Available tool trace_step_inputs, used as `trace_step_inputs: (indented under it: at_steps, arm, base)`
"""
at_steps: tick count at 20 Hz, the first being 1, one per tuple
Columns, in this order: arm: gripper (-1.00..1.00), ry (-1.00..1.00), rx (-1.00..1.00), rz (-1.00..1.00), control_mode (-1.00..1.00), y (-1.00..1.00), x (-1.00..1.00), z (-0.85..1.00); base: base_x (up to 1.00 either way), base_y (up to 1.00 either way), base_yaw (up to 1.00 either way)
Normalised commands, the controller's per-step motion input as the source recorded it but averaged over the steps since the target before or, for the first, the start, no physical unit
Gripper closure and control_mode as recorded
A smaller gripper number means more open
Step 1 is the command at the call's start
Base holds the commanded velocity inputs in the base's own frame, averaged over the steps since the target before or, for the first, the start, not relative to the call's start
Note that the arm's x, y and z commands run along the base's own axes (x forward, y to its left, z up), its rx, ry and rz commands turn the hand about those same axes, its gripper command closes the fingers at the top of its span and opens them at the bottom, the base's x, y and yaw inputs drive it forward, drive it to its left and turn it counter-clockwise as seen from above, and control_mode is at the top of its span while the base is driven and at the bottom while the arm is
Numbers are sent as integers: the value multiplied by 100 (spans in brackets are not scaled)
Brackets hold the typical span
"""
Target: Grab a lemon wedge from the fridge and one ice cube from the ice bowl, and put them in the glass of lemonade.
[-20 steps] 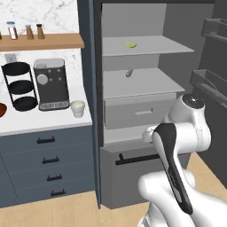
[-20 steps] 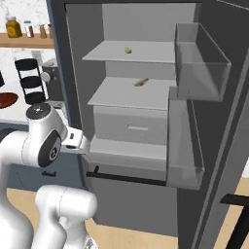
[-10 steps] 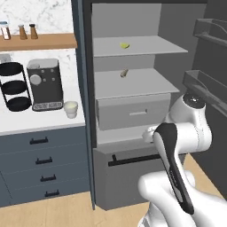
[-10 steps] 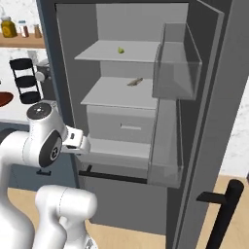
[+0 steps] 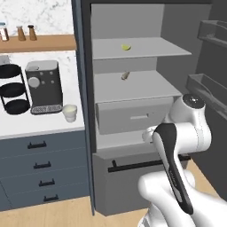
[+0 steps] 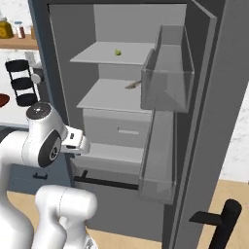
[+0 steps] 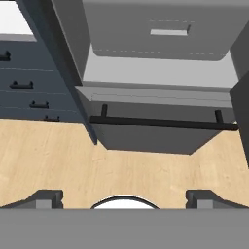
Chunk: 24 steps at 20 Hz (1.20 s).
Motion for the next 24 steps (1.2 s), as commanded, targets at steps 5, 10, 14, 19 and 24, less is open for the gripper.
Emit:
trace_step_inputs:
  at_steps: [5, 10, 14, 19, 24]
  arm:
    - [-100, 0, 0, 0, 100, 0, 0, 0]
    - [-100, 0, 0, 0, 100, 0, 0, 0]
    - [-100, 0, 0, 0, 100, 0, 0, 0]
    - [-100, 0, 0, 0, 100, 0, 0, 0]
    - [-100, 0, 0, 0, 100, 0, 0, 0]
  base:
    - [44, -30, 1]
    - [41, -20, 0]
    - [36, -13, 0]
    - [36, -12, 0]
    - [28, -10, 0]
